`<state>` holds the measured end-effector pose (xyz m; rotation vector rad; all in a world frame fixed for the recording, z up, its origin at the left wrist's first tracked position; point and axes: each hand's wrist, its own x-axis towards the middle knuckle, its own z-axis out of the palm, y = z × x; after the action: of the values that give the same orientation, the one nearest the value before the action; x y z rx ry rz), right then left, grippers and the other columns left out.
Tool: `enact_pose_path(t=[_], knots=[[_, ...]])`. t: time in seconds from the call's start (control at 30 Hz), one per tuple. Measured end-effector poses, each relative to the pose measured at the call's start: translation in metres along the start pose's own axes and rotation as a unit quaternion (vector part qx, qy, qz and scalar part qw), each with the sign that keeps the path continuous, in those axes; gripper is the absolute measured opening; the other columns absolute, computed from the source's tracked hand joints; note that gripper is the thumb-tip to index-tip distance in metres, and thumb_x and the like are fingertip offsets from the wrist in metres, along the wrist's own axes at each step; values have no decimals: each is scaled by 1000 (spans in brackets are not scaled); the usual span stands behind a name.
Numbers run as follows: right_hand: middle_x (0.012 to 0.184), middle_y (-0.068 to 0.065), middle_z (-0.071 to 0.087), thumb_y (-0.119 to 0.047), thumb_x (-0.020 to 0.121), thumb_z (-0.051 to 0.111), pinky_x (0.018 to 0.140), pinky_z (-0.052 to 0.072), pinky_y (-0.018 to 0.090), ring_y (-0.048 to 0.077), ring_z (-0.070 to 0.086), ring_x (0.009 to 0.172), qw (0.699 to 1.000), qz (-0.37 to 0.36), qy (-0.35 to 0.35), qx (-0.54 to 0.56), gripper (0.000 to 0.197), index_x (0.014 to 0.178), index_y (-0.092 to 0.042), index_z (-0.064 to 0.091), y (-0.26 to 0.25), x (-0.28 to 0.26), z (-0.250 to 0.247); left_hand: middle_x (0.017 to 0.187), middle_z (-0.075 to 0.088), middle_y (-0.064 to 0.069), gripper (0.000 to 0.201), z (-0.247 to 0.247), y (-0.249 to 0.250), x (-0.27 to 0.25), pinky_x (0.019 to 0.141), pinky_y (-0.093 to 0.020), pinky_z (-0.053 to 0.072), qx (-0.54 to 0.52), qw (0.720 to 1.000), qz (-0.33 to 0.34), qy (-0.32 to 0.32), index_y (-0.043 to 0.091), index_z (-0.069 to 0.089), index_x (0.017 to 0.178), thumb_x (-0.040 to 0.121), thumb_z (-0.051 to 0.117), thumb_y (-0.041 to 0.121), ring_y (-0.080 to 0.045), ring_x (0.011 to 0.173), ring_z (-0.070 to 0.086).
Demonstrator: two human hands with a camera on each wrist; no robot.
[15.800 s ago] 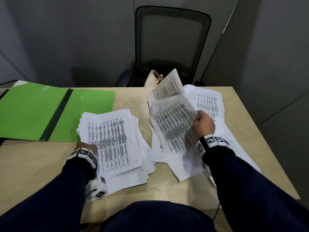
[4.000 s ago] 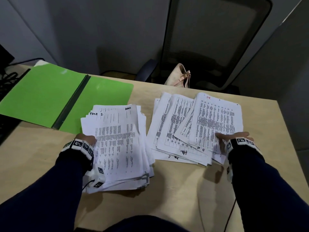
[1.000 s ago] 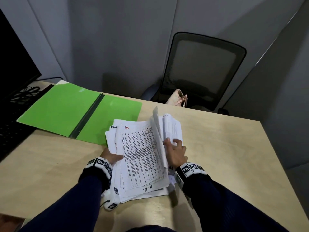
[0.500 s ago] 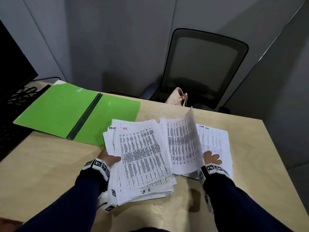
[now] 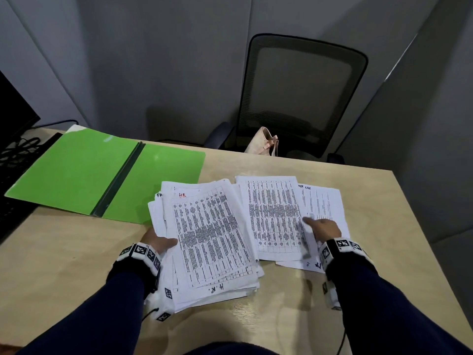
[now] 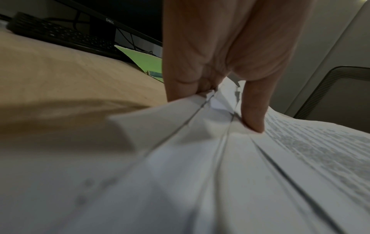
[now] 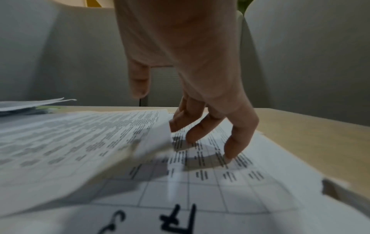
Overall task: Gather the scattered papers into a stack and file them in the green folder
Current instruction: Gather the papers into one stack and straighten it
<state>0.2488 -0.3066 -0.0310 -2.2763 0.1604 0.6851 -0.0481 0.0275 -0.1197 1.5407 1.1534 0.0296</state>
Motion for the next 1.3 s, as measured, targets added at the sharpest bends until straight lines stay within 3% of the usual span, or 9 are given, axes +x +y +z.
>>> enact_pose_path(t=[0.17, 0.27, 0.4, 0.57, 0.73, 0.87, 0.97, 1.1, 1.3], knots=[[73, 14, 55, 0, 73, 62, 67, 43, 28, 26, 55, 75, 996, -17, 39, -84, 8, 72, -8, 64, -4, -9, -4, 116, 62, -24, 41, 4, 9, -7, 97, -40, 42, 0, 1000, 7, 25, -6, 57, 113, 75, 72, -10, -35, 110, 59], [85, 20, 60, -14, 81, 55, 72, 43, 31, 32, 57, 80, 991, 48, 107, -72, 19, 88, 2, 62, 1, -9, -26, 121, 61, -23, 45, 5, 8, -8, 101, -44, 41, -16, 1000, 13, 20, -9, 57, 116, 74, 73, -11, -34, 112, 58], [100, 21, 60, -36, 62, 56, 90, 48, 41, 35, 57, 95, 970, 129, 129, -159, 46, 95, -5, 63, 26, -6, -44, 118, 64, -23, 72, 4, 9, -6, 100, -46, 45, 14, 999, -16, 46, -5, 58, 117, 56, 89, 18, -37, 111, 60], [121, 21, 42, -59, 55, 78, 96, 44, 45, 39, 48, 112, 951, 163, 158, -213, 95, 121, -3, 38, 40, -21, -38, 120, 63, -26, 83, 4, 11, -9, 102, -54, 41, 4, 999, -2, 36, -8, 58, 116, 45, 90, 20, -40, 113, 59], [98, 15, 67, -45, 43, 85, 81, 55, 44, 27, 67, 88, 975, 161, 81, -131, 102, 119, 1, 35, 57, 10, -31, 121, 63, -20, 80, 2, 5, -5, 102, -45, 43, 5, 999, -27, 39, -3, 55, 121, 53, 90, 21, -37, 115, 59], [82, 14, 66, -21, 65, 81, 60, 55, 33, 25, 66, 73, 985, 105, 80, -108, 56, 107, 3, 52, 48, 1, -27, 123, 63, -21, 67, 1, 3, -3, 104, -51, 40, 23, 999, -31, 34, -1, 57, 120, 62, 87, 11, -36, 114, 59], [84, 18, 61, -13, 83, 60, 70, 48, 32, 32, 62, 80, 992, -20, 123, -14, 21, 98, 0, 63, 35, -3, -24, 118, 63, -21, 63, 6, 19, -16, 95, -39, 48, 59, 993, -71, 77, -2, 55, 123, 68, 83, 11, -35, 111, 61], [77, 15, 54, -15, 89, 52, 68, 40, 32, 23, 51, 71, 947, -145, 188, 219, 14, 88, -3, 60, 2, -10, -16, 118, 63, -20, 58, 8, 25, -23, 91, -35, 47, 52, 992, -77, 80, -2, 55, 122, 71, 81, 7, -35, 112, 61], [103, 23, 65, -6, 91, 50, 83, 49, 37, 28, 62, 91, 926, -133, 81, 345, 27, 116, -2, 61, -38, -37, 18, 127, 61, -19, 45, 7, 24, -28, 103, -45, 42, -77, 994, -62, 39, 3, 59, 121, 80, 75, 15, -35, 116, 59]])
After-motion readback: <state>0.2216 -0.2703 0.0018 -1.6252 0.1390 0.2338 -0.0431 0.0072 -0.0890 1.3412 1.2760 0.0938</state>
